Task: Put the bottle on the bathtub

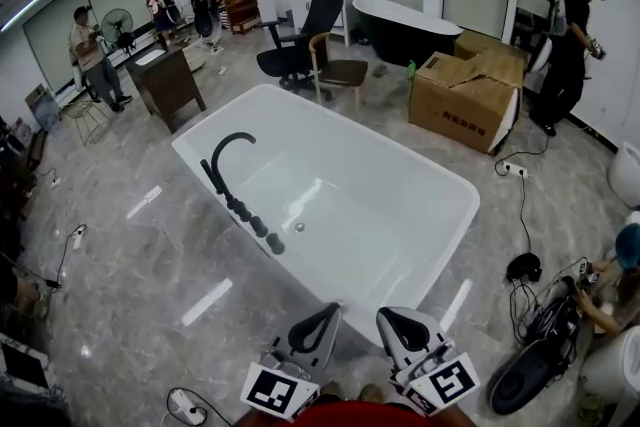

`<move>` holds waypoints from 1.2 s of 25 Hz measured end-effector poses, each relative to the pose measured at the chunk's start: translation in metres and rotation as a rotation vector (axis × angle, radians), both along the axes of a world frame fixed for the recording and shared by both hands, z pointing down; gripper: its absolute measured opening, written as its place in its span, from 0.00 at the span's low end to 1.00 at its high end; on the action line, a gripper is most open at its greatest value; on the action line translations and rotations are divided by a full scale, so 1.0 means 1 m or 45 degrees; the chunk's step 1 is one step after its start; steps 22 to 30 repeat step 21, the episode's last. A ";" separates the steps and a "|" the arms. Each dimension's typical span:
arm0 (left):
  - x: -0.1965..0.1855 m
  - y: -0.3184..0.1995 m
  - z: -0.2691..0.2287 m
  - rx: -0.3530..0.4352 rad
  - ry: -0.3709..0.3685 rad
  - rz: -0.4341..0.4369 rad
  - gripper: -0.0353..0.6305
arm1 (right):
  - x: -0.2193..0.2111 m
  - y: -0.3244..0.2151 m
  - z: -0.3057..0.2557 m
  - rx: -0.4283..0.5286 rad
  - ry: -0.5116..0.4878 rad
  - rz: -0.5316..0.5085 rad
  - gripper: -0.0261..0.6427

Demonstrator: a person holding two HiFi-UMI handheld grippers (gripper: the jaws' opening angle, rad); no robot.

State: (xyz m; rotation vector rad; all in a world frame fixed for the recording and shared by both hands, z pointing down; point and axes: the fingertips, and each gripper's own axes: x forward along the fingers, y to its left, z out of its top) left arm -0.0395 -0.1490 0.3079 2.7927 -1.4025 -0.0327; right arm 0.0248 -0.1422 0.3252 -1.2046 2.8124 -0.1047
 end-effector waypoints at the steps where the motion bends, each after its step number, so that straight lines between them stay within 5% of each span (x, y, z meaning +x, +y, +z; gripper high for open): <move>1: 0.001 0.001 0.000 -0.002 -0.002 0.008 0.07 | -0.001 0.001 0.000 0.000 0.001 -0.002 0.05; 30: -0.002 0.014 0.001 -0.009 0.005 0.015 0.07 | -0.004 0.011 -0.002 0.028 0.003 -0.004 0.05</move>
